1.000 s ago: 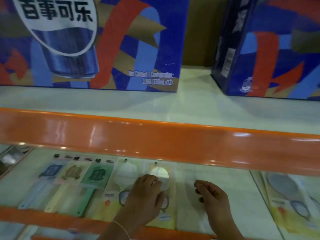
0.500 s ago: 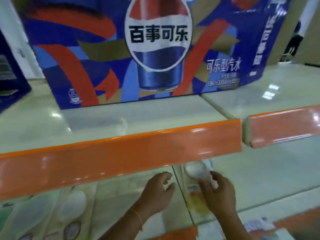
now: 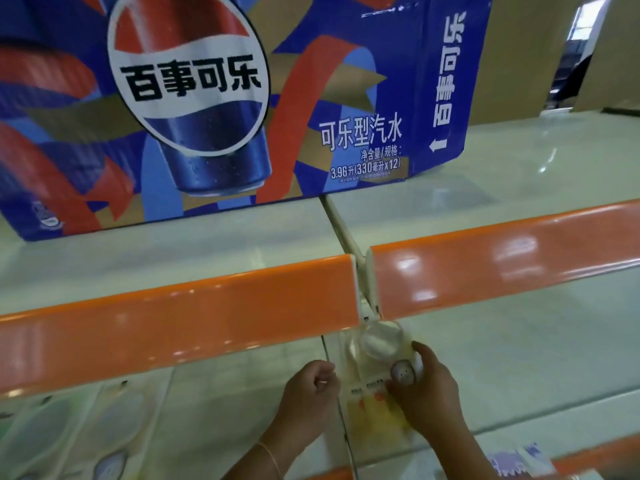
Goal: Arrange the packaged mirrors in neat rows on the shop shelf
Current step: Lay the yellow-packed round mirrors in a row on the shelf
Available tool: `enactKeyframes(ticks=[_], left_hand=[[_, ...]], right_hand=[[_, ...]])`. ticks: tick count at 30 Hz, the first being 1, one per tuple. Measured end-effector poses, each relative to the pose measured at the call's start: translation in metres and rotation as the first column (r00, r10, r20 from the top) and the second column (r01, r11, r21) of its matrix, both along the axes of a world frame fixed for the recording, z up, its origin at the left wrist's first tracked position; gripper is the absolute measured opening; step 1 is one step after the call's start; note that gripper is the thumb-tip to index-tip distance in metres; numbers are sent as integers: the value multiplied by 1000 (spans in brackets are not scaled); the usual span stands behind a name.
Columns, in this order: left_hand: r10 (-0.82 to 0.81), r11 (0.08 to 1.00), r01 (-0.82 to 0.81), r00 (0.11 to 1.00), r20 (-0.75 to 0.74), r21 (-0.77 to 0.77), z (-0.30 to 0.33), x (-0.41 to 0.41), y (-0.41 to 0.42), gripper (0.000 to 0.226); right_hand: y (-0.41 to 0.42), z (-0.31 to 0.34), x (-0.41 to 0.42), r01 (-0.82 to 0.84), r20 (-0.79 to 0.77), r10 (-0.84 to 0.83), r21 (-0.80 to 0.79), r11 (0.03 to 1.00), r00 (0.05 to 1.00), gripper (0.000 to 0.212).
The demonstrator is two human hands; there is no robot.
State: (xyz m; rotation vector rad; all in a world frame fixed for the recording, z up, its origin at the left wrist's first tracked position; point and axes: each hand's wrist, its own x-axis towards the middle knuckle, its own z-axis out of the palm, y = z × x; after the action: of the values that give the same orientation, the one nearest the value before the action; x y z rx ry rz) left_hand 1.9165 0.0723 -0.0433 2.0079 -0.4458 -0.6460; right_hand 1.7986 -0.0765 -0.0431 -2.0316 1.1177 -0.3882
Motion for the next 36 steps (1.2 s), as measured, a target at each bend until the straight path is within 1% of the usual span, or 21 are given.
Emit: enactKeyframes(ticks=[3, 5, 7, 8, 10, 11, 13, 15, 16, 17, 19, 21, 24, 26, 27, 28, 31, 33, 36], left_hand=[[68, 995, -73, 995, -71, -66, 4, -2, 2, 12], [92, 990, -102, 990, -103, -95, 7, -2, 5, 10], [107, 986, -122, 986, -125, -116, 8, -1, 9, 10], [119, 982, -138, 982, -145, -127, 9, -1, 11, 10], [125, 973, -166, 964, -235, -163, 9, 2, 16, 11], [109, 968, -168, 950, -293, -185, 10, 3, 19, 14], [74, 962, -171, 913, -401, -212, 14, 6, 27, 28], [86, 956, -204, 884, -460, -213, 18, 12, 40, 37], [114, 949, -234, 879, -462, -211, 19, 15, 48, 37], [152, 938, -272, 880, -451, -214, 18, 19, 57, 34], [229, 918, -335, 885, -406, -212, 17, 27, 76, 29], [288, 904, -377, 885, -366, -201, 15, 34, 94, 29], [356, 886, -429, 873, -334, -177, 12, 44, 121, 32], [383, 889, -436, 874, -301, -136, 12, 49, 139, 34], [388, 893, -434, 876, -286, -118, 13, 51, 147, 34], [389, 898, -428, 881, -269, -102, 14, 54, 156, 34], [379, 917, -396, 903, -202, -51, 15, 61, 181, 31], [362, 928, -371, 918, -164, -26, 14, 65, 195, 34], [292, 956, -292, 952, -94, 11, 16, 69, 215, 37]], right_hand=[[-1, 3, -4, 48, 93, -49, 13, 999, 994, 68], [1, 3, -5, 63, 164, -67, 31, 998, 984, 64], [4, 2, -5, 77, 251, -112, 146, 986, 961, 64], [6, 3, -5, 75, 307, -153, 252, 965, 939, 63], [14, 6, -3, -3, 404, -204, 457, 889, 892, 64], [20, 8, -1, -49, 425, -206, 516, 855, 881, 65], [37, 9, 5, -127, 434, -170, 575, 808, 885, 66], [61, 10, 11, -202, 441, -84, 562, 802, 894, 66], [73, 12, 14, -237, 440, -35, 546, 804, 897, 69], [84, 12, 18, -261, 439, -3, 538, 801, 898, 69], [103, 13, 26, -302, 449, 29, 549, 779, 893, 62], [121, 13, 34, -326, 437, 61, 565, 758, 897, 63], [144, 16, 46, -319, 416, 63, 581, 748, 907, 32], [159, 21, 54, -328, 395, 85, 601, 729, 915, 20], [166, 21, 57, -339, 383, 111, 604, 721, 917, 21], [172, 21, 60, -339, 355, 139, 600, 724, 925, 26], [188, 24, 69, -324, 256, 212, 576, 750, 943, 54], [197, 24, 76, -304, 201, 229, 562, 770, 952, 56], [211, 18, 85, -286, 170, 230, 549, 785, 958, 50]])
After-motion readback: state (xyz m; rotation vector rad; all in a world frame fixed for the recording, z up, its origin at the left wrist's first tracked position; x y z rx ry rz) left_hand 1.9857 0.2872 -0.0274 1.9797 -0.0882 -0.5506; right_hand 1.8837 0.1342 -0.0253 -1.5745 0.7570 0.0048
